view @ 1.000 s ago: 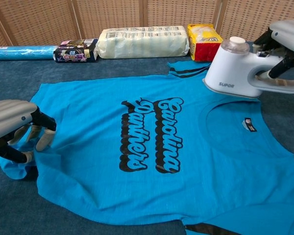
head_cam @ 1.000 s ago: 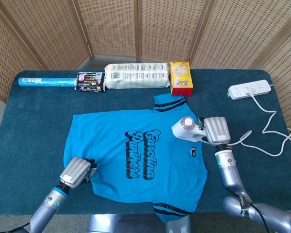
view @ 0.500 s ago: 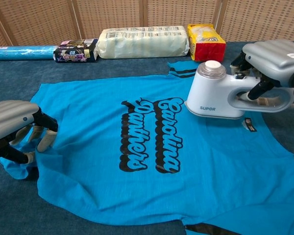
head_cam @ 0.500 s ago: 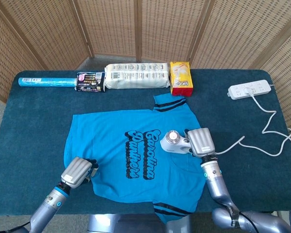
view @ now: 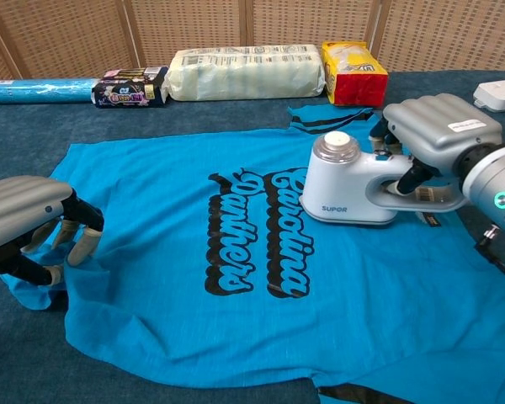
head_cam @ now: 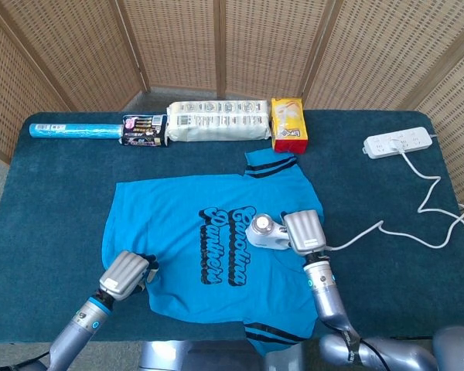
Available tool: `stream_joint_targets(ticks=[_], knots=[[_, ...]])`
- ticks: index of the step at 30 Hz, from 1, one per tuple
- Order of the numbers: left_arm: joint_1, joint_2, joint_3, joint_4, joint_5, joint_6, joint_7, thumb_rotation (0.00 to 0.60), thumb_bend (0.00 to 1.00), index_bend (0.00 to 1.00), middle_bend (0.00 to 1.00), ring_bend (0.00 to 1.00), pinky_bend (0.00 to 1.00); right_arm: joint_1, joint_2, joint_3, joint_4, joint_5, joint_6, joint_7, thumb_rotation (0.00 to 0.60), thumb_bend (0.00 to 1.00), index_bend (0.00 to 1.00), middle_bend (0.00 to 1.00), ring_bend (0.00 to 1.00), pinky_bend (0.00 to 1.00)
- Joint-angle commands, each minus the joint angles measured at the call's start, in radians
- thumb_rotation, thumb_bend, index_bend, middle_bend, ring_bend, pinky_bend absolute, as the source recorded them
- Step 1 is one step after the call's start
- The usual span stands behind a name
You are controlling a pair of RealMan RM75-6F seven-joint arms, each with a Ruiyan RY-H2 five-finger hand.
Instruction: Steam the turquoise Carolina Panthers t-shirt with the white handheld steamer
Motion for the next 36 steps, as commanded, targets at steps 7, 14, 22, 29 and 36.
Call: stream_joint_targets(ticks=[7,14,22,29,36], knots=[[0.000,-0.001,0.002,0.000,0.004,0.004,-0.002,0.600,0.41,0.72,0.69,0.65,0.72,0.014,-0.066,-0.003,0.065,-0.007,0.002,-0.030,0.600,0.36,0.72,0.77,0.83,0.76],[-0.002,-0.008,0.002,0.006,0.008,0.006,-0.009,0.600,0.41,0.72,0.69,0.65,0.72,0.032,-0.088,0.008,0.057,-0.003,-0.004,-0.080,0.600,0.36,0.72,0.77,0.83,0.76],[-0.003,-0.017,0.004,0.023,0.013,0.007,-0.026,0.600,0.41,0.72,0.69,0.65,0.72,0.059,-0.113,0.019,0.037,0.005,-0.011,-0.146,0.600,0.36,0.72,0.77,0.83,0.76],[-0.003,-0.020,0.005,0.035,0.016,0.009,-0.039,0.600,0.41,0.72,0.69,0.65,0.72,0.080,-0.130,0.026,0.019,0.009,-0.014,-0.190,0.600,0.36,0.72,0.77,0.83,0.75],[-0.001,-0.018,0.008,0.039,0.019,0.014,-0.041,0.600,0.41,0.72,0.69,0.65,0.72,0.074,-0.114,0.013,0.004,0.014,-0.011,-0.207,0.600,0.36,0.72,0.77,0.83,0.74]])
